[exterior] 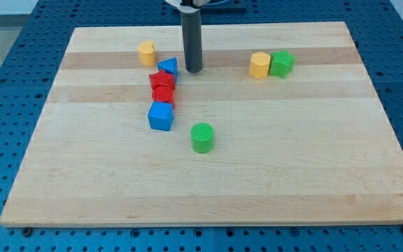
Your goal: Move the triangle slightly to left
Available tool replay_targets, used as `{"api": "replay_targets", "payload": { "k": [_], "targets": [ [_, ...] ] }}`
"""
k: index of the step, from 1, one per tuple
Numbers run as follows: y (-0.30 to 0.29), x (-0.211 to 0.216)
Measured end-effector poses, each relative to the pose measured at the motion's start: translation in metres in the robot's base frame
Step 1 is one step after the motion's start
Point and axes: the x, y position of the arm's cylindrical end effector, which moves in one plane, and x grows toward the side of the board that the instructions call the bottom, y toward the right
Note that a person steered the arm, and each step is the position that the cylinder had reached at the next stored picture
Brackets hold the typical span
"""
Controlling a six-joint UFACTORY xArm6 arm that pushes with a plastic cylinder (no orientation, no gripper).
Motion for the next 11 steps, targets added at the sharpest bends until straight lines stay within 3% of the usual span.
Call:
{"api": "replay_targets", "payload": {
  "k": [5, 11],
  "targets": [
    [-0.027, 0.000],
    [-0.011, 0.000]
  ]
}}
